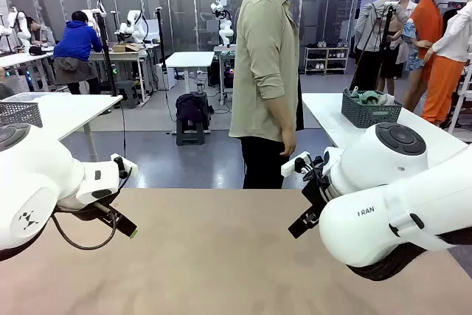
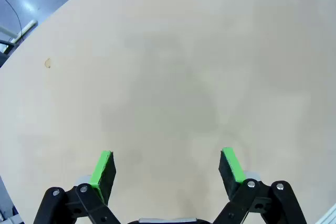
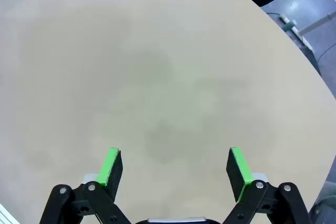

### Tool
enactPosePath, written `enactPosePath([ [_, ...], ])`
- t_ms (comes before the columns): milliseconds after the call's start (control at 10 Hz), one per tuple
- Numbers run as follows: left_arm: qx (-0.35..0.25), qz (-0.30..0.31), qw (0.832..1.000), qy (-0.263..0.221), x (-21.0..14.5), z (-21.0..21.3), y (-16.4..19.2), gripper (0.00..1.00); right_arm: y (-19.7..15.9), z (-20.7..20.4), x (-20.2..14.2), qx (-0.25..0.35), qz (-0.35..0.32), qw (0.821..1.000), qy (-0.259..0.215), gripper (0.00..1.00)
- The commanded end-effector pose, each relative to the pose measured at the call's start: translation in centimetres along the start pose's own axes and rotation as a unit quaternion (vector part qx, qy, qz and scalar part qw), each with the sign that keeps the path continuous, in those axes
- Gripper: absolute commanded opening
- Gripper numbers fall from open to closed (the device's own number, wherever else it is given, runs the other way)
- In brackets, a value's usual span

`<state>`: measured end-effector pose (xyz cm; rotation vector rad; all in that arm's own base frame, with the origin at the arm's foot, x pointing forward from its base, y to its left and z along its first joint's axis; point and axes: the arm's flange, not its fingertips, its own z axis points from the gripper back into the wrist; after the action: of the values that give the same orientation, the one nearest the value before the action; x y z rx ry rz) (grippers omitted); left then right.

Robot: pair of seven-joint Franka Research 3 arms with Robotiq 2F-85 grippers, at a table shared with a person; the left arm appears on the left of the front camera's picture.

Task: Fold the towels and place them in the basket.
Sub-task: When a person lays out a Towel with hook on the table, fold it in half twice.

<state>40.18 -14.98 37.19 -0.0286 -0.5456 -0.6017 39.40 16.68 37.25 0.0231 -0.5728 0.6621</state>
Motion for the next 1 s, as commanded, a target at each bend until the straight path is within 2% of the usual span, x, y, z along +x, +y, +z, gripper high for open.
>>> enactPosePath([
  [0,0.0,0.0,1.0,0.0,0.0,0.0,0.0,1.0,0.0,0.0,0.0,0.0,0.0,1.0,0.0,1.0],
  [200,0.0,0.0,1.0,0.0,0.0,0.0,0.0,1.0,0.0,0.0,0.0,0.0,0.001,1.0,0.0,1.0],
  [400,-0.008,0.006,1.0,0.002,0.3,0.2,0.0,1.0,0.0,0.6,0.1,0.019,-0.03,0.999,-0.011,1.0],
  [700,-0.063,0.071,0.995,-0.031,2.4,4.3,1.8,1.0,-2.0,5.4,2.0,0.062,-0.111,0.988,-0.092,1.0],
  [900,-0.113,0.142,0.982,-0.059,3.1,8.2,4.1,1.0,-4.0,10.3,2.8,0.068,-0.143,0.978,-0.137,1.0],
])
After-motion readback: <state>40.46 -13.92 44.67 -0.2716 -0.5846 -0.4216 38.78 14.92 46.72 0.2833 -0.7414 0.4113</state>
